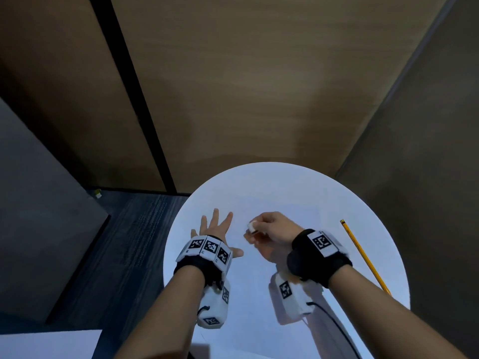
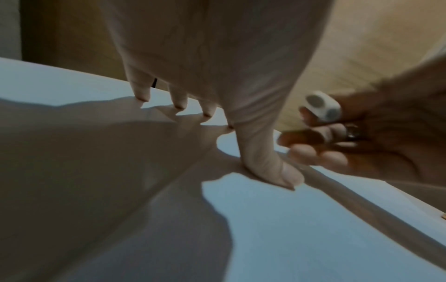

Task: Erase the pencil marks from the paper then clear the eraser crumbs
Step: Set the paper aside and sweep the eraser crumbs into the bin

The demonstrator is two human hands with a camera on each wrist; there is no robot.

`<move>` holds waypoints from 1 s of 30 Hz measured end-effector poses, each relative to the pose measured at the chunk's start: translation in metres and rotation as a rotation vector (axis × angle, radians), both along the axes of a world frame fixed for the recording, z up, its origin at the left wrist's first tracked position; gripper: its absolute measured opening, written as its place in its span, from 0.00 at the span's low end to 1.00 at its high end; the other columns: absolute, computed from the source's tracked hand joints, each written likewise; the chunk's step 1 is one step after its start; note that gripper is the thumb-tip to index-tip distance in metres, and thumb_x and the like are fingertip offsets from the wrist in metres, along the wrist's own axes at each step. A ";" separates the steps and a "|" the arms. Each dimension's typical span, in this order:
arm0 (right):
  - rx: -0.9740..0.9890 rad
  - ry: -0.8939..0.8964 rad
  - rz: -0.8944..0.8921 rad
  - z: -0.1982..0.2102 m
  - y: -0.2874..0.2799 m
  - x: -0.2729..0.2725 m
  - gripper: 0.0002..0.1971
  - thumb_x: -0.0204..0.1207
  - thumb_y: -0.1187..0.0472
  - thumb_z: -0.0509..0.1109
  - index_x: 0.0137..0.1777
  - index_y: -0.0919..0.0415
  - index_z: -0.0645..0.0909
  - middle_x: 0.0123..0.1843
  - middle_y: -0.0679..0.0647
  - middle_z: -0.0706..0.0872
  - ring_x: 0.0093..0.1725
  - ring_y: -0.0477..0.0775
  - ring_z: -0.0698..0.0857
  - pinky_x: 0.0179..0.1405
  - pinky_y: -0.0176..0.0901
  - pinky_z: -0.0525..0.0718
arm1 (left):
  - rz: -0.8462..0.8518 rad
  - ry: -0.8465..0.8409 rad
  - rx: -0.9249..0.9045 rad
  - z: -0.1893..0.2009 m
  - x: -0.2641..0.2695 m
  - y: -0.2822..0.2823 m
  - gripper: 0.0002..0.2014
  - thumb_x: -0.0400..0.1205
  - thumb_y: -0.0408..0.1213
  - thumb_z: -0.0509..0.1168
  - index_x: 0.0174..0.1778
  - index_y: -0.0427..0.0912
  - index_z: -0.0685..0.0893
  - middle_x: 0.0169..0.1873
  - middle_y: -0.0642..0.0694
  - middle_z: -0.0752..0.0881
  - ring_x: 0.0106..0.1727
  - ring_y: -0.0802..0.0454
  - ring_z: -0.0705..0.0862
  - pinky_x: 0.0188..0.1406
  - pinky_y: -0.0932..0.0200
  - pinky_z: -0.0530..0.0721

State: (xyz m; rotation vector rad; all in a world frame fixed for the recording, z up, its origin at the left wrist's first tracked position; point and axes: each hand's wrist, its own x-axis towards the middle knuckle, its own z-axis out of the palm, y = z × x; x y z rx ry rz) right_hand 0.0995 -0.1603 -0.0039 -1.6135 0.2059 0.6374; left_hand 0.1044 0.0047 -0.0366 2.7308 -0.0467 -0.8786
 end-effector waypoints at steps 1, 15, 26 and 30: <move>0.125 0.071 -0.017 -0.005 0.011 -0.002 0.09 0.83 0.70 0.58 0.42 0.69 0.75 0.37 0.64 0.81 0.31 0.55 0.80 0.30 0.39 0.79 | 0.004 0.000 -0.002 -0.002 0.001 0.000 0.53 0.74 0.57 0.72 0.82 0.59 0.38 0.82 0.50 0.32 0.83 0.40 0.35 0.78 0.35 0.44; 0.235 0.087 -0.802 -0.014 -0.074 0.009 0.12 0.86 0.67 0.53 0.49 0.73 0.74 0.56 0.70 0.81 0.58 0.64 0.84 0.47 0.44 0.85 | 0.018 -0.001 0.034 -0.002 -0.001 0.000 0.52 0.77 0.55 0.69 0.83 0.51 0.35 0.82 0.51 0.32 0.83 0.43 0.36 0.78 0.34 0.48; 0.327 0.113 -0.854 -0.009 -0.088 -0.037 0.13 0.84 0.65 0.56 0.42 0.72 0.76 0.37 0.62 0.80 0.36 0.57 0.80 0.27 0.38 0.83 | 0.294 -0.140 -0.018 0.002 -0.006 -0.041 0.47 0.79 0.35 0.69 0.83 0.45 0.40 0.79 0.40 0.57 0.78 0.39 0.60 0.73 0.46 0.69; 0.302 0.046 -0.879 -0.014 -0.074 -0.042 0.14 0.80 0.73 0.57 0.33 0.60 0.69 0.30 0.56 0.69 0.26 0.52 0.69 0.18 0.37 0.68 | 0.333 -0.097 -0.009 0.007 -0.006 -0.040 0.36 0.80 0.39 0.68 0.79 0.38 0.56 0.76 0.38 0.65 0.77 0.40 0.65 0.72 0.47 0.71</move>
